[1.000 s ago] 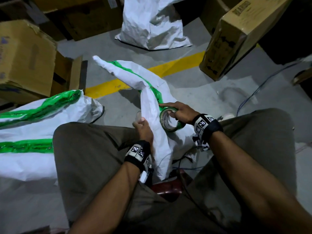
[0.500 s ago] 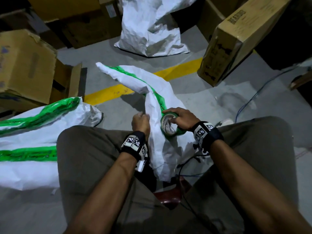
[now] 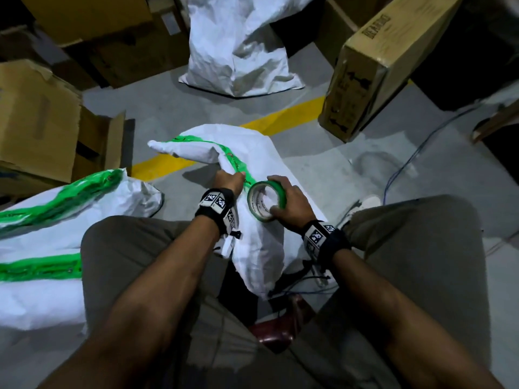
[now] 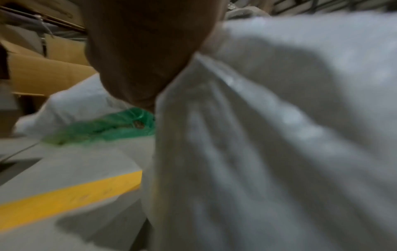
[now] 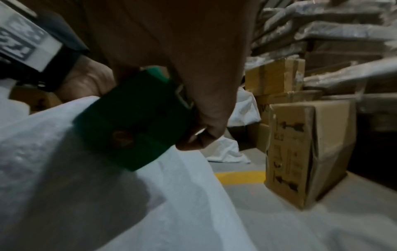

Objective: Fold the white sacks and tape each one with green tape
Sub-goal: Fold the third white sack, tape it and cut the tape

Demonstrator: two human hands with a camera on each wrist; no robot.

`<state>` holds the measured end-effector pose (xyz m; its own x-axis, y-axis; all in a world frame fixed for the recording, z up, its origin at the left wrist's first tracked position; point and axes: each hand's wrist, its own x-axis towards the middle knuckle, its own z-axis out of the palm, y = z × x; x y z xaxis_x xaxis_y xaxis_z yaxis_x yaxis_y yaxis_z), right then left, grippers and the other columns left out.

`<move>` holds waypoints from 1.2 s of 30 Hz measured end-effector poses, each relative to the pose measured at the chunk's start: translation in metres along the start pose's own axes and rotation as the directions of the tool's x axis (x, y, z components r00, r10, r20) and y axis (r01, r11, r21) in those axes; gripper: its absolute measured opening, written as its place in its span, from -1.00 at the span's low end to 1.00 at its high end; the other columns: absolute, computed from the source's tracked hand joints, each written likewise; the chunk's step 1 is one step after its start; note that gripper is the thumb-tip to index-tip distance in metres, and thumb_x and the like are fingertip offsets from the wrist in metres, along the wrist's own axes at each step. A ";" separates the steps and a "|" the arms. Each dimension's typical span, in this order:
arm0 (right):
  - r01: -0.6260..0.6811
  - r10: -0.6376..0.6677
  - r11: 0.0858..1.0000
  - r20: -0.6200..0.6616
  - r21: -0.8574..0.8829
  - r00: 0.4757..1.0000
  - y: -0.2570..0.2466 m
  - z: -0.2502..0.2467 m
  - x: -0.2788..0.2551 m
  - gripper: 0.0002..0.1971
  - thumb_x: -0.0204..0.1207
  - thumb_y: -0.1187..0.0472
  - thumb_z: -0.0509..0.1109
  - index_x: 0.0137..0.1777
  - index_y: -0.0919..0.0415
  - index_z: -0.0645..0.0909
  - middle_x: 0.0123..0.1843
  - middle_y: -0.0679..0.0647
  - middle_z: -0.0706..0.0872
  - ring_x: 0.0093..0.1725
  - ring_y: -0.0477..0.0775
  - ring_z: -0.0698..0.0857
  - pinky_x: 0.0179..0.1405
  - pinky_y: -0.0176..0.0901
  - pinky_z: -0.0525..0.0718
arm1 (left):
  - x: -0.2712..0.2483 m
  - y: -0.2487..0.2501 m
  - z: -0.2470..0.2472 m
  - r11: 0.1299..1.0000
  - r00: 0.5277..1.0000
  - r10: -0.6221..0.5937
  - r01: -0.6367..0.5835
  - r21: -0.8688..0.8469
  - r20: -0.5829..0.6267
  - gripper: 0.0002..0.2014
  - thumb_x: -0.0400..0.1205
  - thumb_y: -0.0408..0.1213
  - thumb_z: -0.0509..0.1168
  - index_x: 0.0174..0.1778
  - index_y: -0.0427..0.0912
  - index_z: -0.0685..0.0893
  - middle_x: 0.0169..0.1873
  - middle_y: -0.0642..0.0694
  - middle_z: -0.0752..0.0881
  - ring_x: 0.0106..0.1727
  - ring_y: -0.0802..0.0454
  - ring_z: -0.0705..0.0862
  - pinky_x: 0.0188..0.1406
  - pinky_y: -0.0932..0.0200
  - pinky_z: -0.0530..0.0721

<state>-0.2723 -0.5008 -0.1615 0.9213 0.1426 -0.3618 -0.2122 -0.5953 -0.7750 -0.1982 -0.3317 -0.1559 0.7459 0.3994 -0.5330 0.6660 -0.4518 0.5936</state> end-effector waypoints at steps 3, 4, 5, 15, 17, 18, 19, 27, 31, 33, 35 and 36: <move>0.002 0.012 0.992 0.117 -0.126 0.993 0.003 -0.012 0.001 -0.14 0.07 0.03 0.24 0.52 -0.39 0.41 0.13 0.13 0.65 0.17 0.19 0.59 0.13 -0.02 0.57 | 0.014 0.004 -0.008 0.997 0.999 -0.023 0.021 -0.074 -0.022 -0.51 0.57 -0.13 0.45 0.34 -0.36 0.67 0.25 -0.31 0.75 0.21 -0.21 0.75 0.12 0.01 0.70; 0.015 0.018 0.984 0.182 -0.177 0.983 0.000 -0.017 -0.003 -0.11 0.08 0.02 0.23 0.56 -0.37 0.41 0.08 0.12 0.61 0.14 0.19 0.60 0.07 -0.07 0.53 | 0.018 0.006 -0.009 0.996 1.000 -0.017 0.015 -0.091 -0.023 -0.53 0.57 -0.14 0.45 0.31 -0.37 0.68 0.22 -0.30 0.76 0.16 -0.19 0.77 0.08 0.02 0.72; 0.030 0.028 0.975 0.257 -0.221 0.966 -0.005 -0.022 -0.007 -0.09 0.10 0.01 0.22 0.60 -0.35 0.38 0.05 0.10 0.57 0.09 0.16 0.59 0.01 -0.13 0.48 | 0.019 0.008 -0.010 0.995 1.000 -0.015 0.013 -0.094 -0.017 -0.54 0.58 -0.14 0.45 0.29 -0.38 0.69 0.20 -0.28 0.77 0.12 -0.19 0.78 0.03 0.03 0.72; -0.082 0.140 0.982 0.362 -0.171 0.922 -0.001 -0.020 -0.014 -0.17 0.46 0.34 0.30 0.70 -0.27 0.26 0.21 0.17 0.51 0.26 0.30 0.63 0.34 0.11 0.59 | -0.037 -0.031 0.003 0.623 0.809 0.166 0.357 -0.696 0.563 -0.55 0.52 -0.34 0.55 0.30 -0.32 0.63 0.18 -0.33 0.76 0.13 -0.17 0.78 0.32 -0.11 0.70; -0.088 0.143 0.982 0.362 -0.165 0.921 0.001 -0.013 -0.014 -0.22 0.43 0.31 0.28 0.67 -0.22 0.34 0.15 0.14 0.50 0.26 0.32 0.63 0.33 0.13 0.59 | -0.062 -0.052 0.015 0.650 0.809 0.192 0.319 -0.690 0.556 -0.55 0.47 -0.38 0.57 0.26 -0.35 0.65 0.05 -0.32 0.81 0.05 -0.23 0.81 0.12 -0.08 0.78; -0.081 0.135 0.984 0.358 -0.160 0.924 0.001 -0.010 -0.015 -0.24 0.36 0.24 0.26 0.62 -0.22 0.42 0.12 0.14 0.51 0.24 0.32 0.63 0.30 0.12 0.59 | -0.070 -0.062 0.023 0.697 0.863 0.169 0.236 -0.677 0.475 -0.57 0.51 -0.34 0.57 0.28 -0.33 0.67 0.09 -0.32 0.81 0.11 -0.28 0.80 0.14 -0.11 0.78; -0.074 0.126 0.985 0.356 -0.159 0.926 0.000 -0.008 -0.018 -0.23 0.27 0.17 0.21 0.57 -0.22 0.48 0.10 0.15 0.53 0.21 0.31 0.63 0.27 0.11 0.60 | -0.072 -0.069 0.032 0.754 0.907 0.139 0.163 -0.636 0.398 -0.56 0.54 -0.26 0.57 0.31 -0.29 0.68 0.13 -0.28 0.80 0.14 -0.26 0.80 0.15 -0.08 0.79; -0.046 0.100 0.982 0.296 -0.185 0.950 -0.002 -0.008 -0.026 -0.29 0.41 0.06 0.34 0.62 -0.09 0.34 0.21 0.20 0.48 0.26 0.33 0.60 0.30 0.04 0.55 | -0.062 -0.065 0.045 0.959 0.998 0.063 -0.055 -0.277 0.019 -0.64 0.49 0.05 0.58 -0.14 -0.21 0.74 -0.12 -0.19 0.80 -0.07 -0.16 0.78 -0.14 0.12 0.66; 0.008 -0.012 0.995 -0.041 -0.102 0.999 -0.007 -0.003 -0.049 -0.32 0.35 0.06 0.33 0.54 -0.14 0.38 0.18 0.08 0.45 0.14 0.30 0.64 0.10 0.02 0.61 | -0.048 -0.045 0.031 0.942 0.996 0.058 -0.079 -0.326 -0.074 -0.62 0.52 -0.12 0.57 0.00 -0.42 0.78 -0.09 -0.29 0.81 -0.12 -0.14 0.74 -0.23 0.15 0.51; 0.026 -0.031 0.993 -0.044 -0.114 0.999 -0.010 -0.005 -0.055 -0.25 0.33 0.01 0.32 0.59 -0.29 0.27 0.15 0.06 0.48 0.15 0.32 0.64 0.11 0.07 0.64 | -0.033 -0.034 0.026 0.925 0.996 0.062 -0.084 -0.370 -0.071 -0.59 0.44 -0.15 0.63 -0.05 -0.46 0.77 -0.12 -0.30 0.80 -0.15 -0.09 0.73 -0.23 0.08 0.59; 0.018 0.002 0.982 0.104 -0.191 0.995 -0.012 -0.013 -0.056 -0.12 0.27 -0.18 0.23 0.67 -0.40 0.05 0.21 0.14 0.59 0.23 0.33 0.64 0.19 0.10 0.60 | -0.022 -0.022 0.019 0.879 0.999 0.015 -0.032 -0.475 -0.038 -0.52 0.24 -0.16 0.69 -0.10 -0.44 0.78 -0.17 -0.26 0.82 -0.16 -0.12 0.77 -0.17 -0.07 0.77; 0.012 0.033 0.973 0.191 -0.229 0.981 -0.011 -0.017 -0.057 -0.06 0.25 -0.23 0.18 0.70 -0.41 -0.05 0.28 0.20 0.64 0.26 0.33 0.64 0.21 0.07 0.57 | -0.020 -0.016 0.016 0.837 1.000 0.007 0.000 -0.548 0.010 -0.51 0.16 -0.18 0.70 -0.11 -0.42 0.80 -0.16 -0.27 0.84 -0.15 -0.17 0.81 -0.10 -0.21 0.82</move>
<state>-0.3165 -0.5154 -0.1236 0.8343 0.2713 -0.4799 -0.1215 -0.7587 -0.6401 -0.2239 -0.3451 -0.1643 0.7504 0.3880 -0.5351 0.5592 0.0588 0.8269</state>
